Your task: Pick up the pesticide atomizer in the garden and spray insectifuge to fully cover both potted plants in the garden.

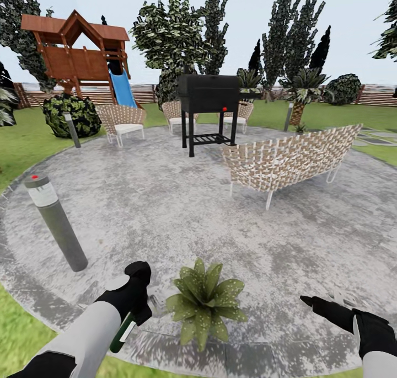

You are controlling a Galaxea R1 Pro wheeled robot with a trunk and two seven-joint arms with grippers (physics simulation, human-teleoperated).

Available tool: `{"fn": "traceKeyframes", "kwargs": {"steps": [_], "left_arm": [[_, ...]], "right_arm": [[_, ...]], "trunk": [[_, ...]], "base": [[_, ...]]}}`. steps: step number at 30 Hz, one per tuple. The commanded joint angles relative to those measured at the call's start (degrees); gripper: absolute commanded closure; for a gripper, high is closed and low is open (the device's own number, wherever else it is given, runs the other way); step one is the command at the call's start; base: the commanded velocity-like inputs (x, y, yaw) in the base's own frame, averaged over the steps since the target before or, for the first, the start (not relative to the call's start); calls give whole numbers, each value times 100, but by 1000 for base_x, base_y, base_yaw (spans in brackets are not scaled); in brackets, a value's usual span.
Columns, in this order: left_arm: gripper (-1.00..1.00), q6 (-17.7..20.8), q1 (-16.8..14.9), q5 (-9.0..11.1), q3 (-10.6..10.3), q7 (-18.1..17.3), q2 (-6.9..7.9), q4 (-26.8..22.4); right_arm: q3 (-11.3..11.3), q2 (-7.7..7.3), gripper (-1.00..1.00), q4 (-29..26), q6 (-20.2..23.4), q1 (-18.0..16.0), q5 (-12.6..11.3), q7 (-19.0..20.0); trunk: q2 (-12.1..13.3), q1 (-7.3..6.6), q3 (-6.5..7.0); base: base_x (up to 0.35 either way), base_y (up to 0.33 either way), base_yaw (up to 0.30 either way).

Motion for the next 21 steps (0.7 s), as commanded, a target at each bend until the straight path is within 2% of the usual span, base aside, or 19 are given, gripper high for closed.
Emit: {"fn": "traceKeyframes", "kwargs": {"steps": [1,5,13,21], "left_arm": [[100,35,-2,-40,-13,-51,1,-8],[100,35,-2,-40,-13,-51,1,-8],[100,35,-2,-40,-14,-51,-7,-8],[100,31,-2,-40,-32,-51,-8,-1]], "right_arm": [[-33,4,-100,-12,20,-8,53,52],[-33,4,-100,-12,20,-8,53,60],[-33,4,-100,-12,20,-8,53,61],[-33,4,-100,-12,20,-8,53,47]], "trunk": [[-3,0,-6],[-3,0,-6],[-3,0,-6],[-3,0,-6]], "base": [[92,249,0],[101,255,-68],[120,234,-209],[20,41,-47]]}}
